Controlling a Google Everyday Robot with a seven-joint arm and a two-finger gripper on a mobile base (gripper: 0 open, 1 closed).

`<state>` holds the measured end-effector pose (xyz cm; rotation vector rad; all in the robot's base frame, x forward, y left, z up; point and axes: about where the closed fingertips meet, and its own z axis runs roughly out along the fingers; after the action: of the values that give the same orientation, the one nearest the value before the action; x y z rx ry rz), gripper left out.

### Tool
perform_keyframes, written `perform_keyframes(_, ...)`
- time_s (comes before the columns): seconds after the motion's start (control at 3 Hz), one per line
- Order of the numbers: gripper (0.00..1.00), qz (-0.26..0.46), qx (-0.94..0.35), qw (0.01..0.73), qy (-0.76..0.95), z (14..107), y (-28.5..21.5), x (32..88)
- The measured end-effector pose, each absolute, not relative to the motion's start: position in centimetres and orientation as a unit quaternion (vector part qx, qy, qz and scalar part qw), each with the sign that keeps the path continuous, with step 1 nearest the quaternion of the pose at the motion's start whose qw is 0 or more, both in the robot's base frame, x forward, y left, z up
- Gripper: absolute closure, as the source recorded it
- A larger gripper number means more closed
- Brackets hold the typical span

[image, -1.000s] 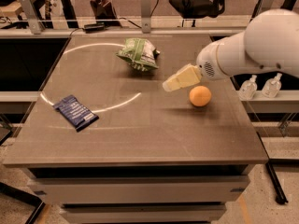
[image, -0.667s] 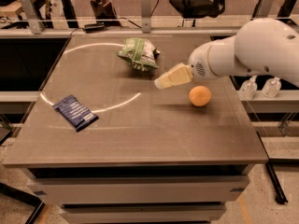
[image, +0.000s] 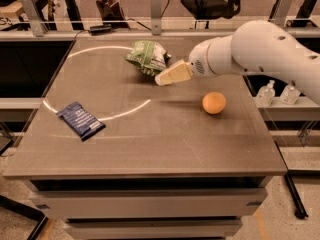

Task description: Move green jalapeno chip bag near rxbar blueberry

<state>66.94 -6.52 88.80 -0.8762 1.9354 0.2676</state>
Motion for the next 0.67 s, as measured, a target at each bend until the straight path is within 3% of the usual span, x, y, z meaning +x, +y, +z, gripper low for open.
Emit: perform_keyframes(0.67, 0.0, 0.126, -0.378, 0.487, 0.778, 88.1, -2.8, 70.8)
